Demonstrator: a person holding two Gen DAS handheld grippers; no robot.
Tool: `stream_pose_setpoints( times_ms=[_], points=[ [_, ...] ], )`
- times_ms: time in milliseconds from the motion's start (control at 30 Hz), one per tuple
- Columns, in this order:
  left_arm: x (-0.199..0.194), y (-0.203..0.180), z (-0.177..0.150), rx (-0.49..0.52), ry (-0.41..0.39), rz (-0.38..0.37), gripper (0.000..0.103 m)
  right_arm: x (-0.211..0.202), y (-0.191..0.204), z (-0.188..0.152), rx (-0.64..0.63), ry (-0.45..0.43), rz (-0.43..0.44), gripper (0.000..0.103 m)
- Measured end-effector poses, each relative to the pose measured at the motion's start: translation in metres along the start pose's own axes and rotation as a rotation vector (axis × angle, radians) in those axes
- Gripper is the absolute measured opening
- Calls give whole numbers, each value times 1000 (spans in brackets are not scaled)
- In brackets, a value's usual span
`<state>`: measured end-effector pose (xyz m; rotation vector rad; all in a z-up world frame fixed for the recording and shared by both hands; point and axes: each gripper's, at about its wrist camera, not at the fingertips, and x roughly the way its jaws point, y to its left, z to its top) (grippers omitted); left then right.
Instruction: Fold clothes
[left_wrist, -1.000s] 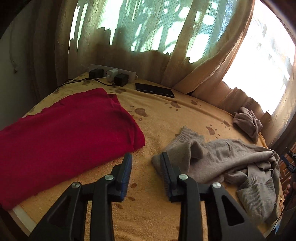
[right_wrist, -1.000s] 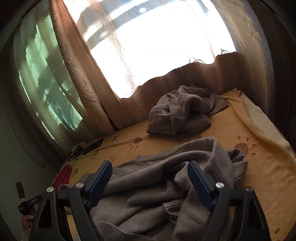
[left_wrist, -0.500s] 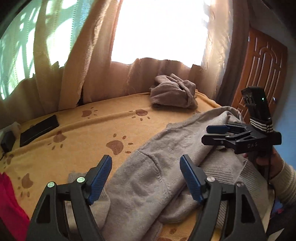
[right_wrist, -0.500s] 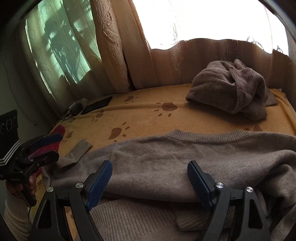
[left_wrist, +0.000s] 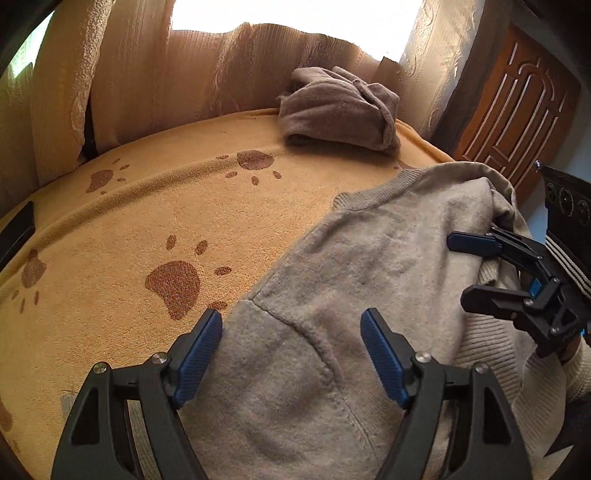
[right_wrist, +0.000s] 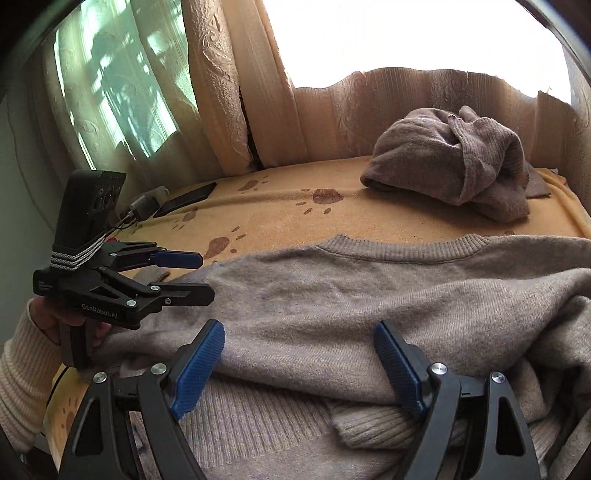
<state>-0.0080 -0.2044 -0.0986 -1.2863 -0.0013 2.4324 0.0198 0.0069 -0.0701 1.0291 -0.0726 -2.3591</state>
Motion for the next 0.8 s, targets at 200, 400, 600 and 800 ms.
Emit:
stream_pose_setpoints(
  times_ms=[200,400,600,800],
  points=[
    [8,-10,2,61,11,92,83,-1,0,-1,3,-4,8,85],
    [10,-6,4,51,18,117,87,-2,0,-1,5,-6,13,85],
    [15,-7,2,41,23,146,88,-3,0,-2,6,-8,14,85],
    [10,-13,-1,3,2,143,25,-6,-2,-2,18,-24,17,85]
  ],
)
